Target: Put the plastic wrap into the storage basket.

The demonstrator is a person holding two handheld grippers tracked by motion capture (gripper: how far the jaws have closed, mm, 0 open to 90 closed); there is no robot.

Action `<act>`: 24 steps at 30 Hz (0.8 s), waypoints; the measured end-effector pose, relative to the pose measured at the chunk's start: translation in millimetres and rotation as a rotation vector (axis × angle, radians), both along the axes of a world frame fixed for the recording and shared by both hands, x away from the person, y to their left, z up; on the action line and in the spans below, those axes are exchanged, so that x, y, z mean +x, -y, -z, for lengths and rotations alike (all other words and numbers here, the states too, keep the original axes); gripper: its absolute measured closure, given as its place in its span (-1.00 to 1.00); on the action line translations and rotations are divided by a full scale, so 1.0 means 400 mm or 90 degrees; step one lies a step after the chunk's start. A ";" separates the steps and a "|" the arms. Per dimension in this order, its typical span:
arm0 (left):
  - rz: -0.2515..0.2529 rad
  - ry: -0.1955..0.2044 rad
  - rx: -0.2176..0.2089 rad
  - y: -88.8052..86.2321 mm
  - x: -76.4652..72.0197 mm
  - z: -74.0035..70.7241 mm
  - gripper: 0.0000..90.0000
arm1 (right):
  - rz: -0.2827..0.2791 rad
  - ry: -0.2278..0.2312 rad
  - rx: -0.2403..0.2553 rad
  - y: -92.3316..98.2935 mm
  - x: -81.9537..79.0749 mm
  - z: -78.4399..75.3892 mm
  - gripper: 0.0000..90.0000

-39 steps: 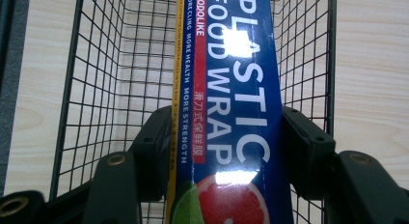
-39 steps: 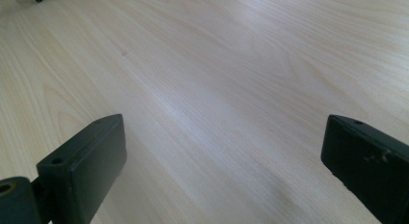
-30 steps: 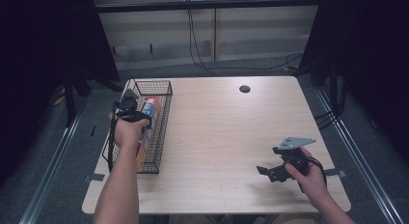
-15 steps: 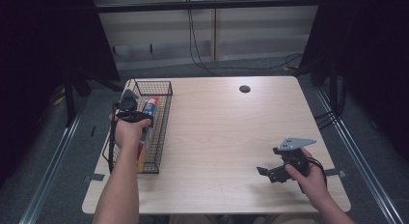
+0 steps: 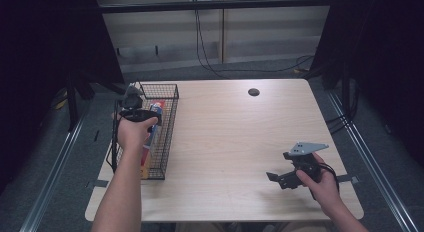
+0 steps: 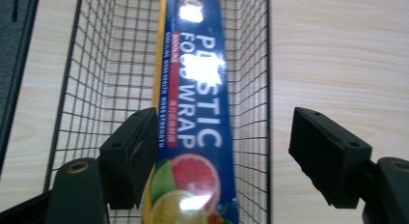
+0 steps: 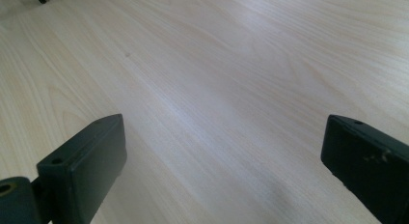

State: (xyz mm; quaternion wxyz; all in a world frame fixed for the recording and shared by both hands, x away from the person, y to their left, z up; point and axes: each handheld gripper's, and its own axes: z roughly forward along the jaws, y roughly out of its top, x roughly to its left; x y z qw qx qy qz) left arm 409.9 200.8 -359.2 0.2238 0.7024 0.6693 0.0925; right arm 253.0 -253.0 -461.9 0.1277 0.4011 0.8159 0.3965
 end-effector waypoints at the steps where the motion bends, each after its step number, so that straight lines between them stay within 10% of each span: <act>1: 0.004 -0.001 -0.002 0.005 -0.001 -0.004 -0.44 | 0.000 0.000 0.000 0.000 0.000 0.000 -0.96; 24: 0.101 0.042 -0.045 0.163 -0.017 -0.010 -0.53 | 0.003 0.003 0.003 0.004 -0.001 -0.003 -0.96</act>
